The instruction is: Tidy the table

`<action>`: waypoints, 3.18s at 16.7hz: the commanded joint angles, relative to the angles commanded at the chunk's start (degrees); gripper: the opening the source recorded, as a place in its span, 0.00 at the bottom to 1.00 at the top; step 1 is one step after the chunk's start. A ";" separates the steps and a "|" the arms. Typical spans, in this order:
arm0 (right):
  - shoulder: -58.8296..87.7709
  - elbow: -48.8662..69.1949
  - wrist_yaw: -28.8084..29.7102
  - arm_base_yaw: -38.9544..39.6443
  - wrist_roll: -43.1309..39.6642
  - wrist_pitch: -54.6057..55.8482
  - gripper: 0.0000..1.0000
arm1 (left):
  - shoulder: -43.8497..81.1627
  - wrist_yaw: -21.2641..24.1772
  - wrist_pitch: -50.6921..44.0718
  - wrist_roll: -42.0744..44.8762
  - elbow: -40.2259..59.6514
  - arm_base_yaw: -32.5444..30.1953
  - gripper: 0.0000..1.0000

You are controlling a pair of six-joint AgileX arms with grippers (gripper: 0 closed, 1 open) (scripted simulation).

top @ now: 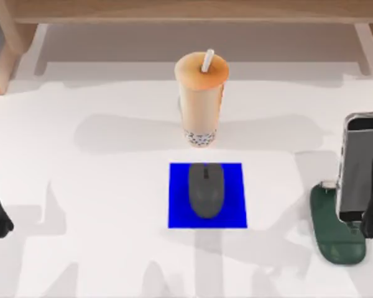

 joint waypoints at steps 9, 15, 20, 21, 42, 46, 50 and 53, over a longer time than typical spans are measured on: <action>-13.73 -6.23 -13.91 -17.42 -8.37 4.21 1.00 | 0.00 0.00 0.00 0.00 0.00 0.00 1.00; -20.51 -11.66 -33.34 -38.14 -10.80 5.63 1.00 | 0.00 0.00 0.00 0.00 0.00 0.00 1.00; -25.09 -15.96 -41.56 -46.53 -11.43 6.47 1.00 | 0.00 0.00 0.00 0.00 0.00 0.00 1.00; -25.09 -15.96 -41.56 -46.53 -11.43 6.47 1.00 | 0.00 0.00 0.00 0.00 0.00 0.00 1.00; -25.09 -15.96 -41.56 -46.53 -11.43 6.47 1.00 | 77.13 -29.36 41.42 -1.12 20.99 -38.66 1.00; -25.09 -15.96 -41.56 -46.53 -11.43 6.47 1.00 | 101.20 -36.62 55.23 -0.87 32.66 -46.45 1.00; -25.09 -15.96 -41.56 -46.53 -11.43 6.47 1.00 | 119.54 -42.14 67.39 -0.44 44.81 -50.63 1.00; -25.09 -15.96 -41.56 -46.53 -11.43 6.47 1.00 | 127.76 -45.24 73.85 -0.11 51.65 -50.83 1.00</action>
